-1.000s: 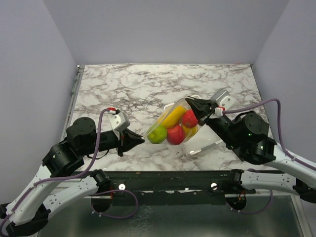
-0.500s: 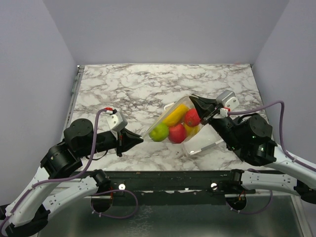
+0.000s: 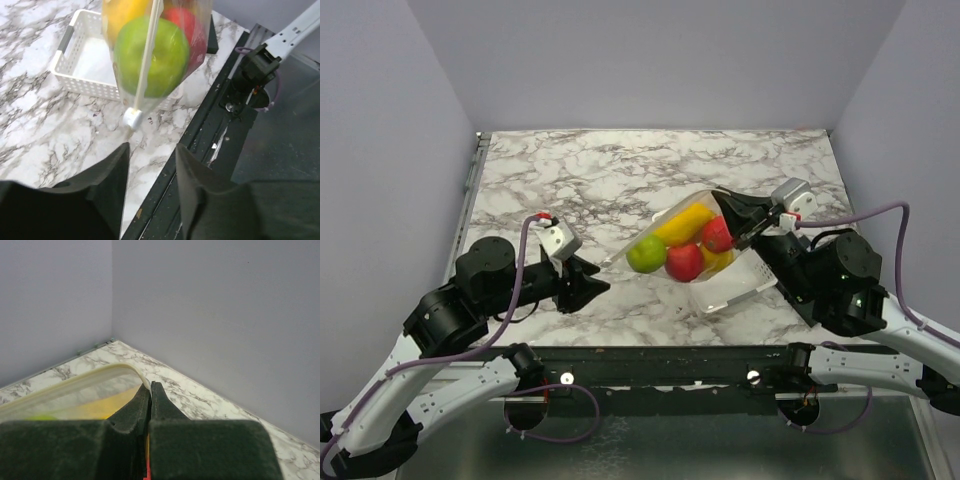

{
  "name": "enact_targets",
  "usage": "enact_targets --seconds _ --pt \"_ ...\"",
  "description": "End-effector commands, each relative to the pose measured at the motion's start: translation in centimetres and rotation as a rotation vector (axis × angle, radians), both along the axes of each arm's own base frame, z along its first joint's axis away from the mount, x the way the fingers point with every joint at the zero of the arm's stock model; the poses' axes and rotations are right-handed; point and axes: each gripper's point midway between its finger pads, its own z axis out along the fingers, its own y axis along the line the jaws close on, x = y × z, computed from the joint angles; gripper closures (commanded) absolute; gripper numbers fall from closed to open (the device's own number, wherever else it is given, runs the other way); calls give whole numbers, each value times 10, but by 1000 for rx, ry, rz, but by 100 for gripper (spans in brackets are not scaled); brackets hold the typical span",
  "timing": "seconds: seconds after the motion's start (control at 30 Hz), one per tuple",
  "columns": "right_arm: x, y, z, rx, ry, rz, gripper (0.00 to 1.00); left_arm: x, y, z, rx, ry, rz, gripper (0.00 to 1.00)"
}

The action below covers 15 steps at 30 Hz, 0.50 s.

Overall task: Place the food in the zip-top bag and seal the zipper
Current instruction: Zip the zipper food storage bag, then place the zipper food storage bag at the center of the board.

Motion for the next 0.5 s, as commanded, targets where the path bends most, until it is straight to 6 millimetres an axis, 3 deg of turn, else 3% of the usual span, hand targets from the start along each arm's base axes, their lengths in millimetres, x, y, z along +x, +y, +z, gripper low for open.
enact_targets --seconds 0.0,0.13,0.27,0.47 --pt "-8 -10 29 92 -8 30 99 24 10 17 22 -49 132 44" --pt "-10 -3 21 63 19 61 99 34 7 33 3 -91 156 35" --pt "-12 3 9 18 53 85 99 37 1 45 -12 -120 136 16" --pt "-19 17 -11 -50 109 156 99 37 -8 65 -41 -163 93 1"
